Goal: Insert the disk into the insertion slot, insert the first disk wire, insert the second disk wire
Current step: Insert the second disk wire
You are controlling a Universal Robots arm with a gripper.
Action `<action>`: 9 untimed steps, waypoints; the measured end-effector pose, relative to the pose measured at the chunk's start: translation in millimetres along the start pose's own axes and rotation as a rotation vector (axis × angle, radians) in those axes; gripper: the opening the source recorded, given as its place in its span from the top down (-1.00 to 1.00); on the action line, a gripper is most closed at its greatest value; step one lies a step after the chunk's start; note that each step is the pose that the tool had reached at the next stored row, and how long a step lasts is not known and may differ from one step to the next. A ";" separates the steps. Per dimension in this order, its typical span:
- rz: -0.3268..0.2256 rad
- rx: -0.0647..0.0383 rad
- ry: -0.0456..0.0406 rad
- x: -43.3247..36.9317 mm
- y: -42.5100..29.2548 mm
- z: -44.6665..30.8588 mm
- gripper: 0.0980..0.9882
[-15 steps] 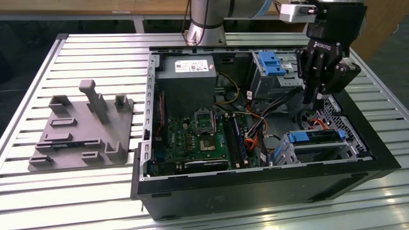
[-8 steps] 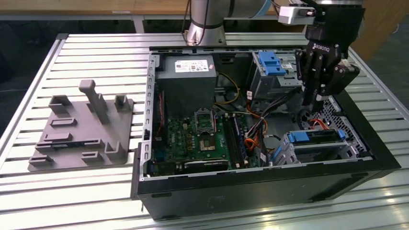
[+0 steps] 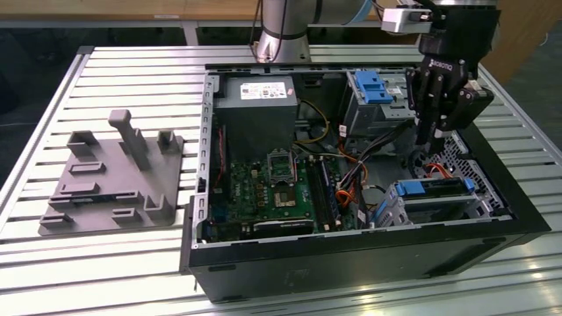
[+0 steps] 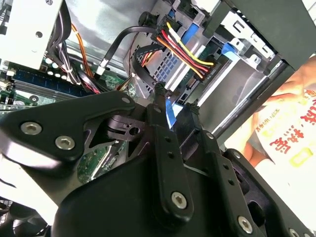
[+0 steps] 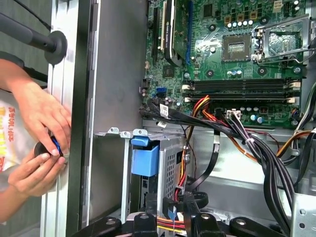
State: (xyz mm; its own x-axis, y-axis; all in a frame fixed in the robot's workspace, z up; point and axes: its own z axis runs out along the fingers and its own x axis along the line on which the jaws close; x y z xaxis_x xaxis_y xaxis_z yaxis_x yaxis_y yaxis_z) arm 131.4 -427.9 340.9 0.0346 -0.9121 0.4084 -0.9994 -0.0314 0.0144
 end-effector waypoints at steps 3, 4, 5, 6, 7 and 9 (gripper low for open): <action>0.008 -0.001 0.0066 -1.0 0.0 0.0 0.44; 0.012 -0.001 0.0078 -1.4 0.0 -0.2 0.44; 0.016 -0.002 0.0081 -1.9 0.0 0.0 0.44; 0.020 -0.003 0.0083 -2.2 0.0 0.3 0.44; 0.024 -0.004 0.0085 -2.5 -0.1 0.6 0.44; 0.028 -0.004 0.0087 -3.0 -0.1 1.4 0.44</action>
State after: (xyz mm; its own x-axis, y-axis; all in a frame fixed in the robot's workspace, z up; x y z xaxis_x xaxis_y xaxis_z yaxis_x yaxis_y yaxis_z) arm 131.3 -425.7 338.4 0.0063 -0.9090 0.4167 -1.0000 -0.0038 0.0069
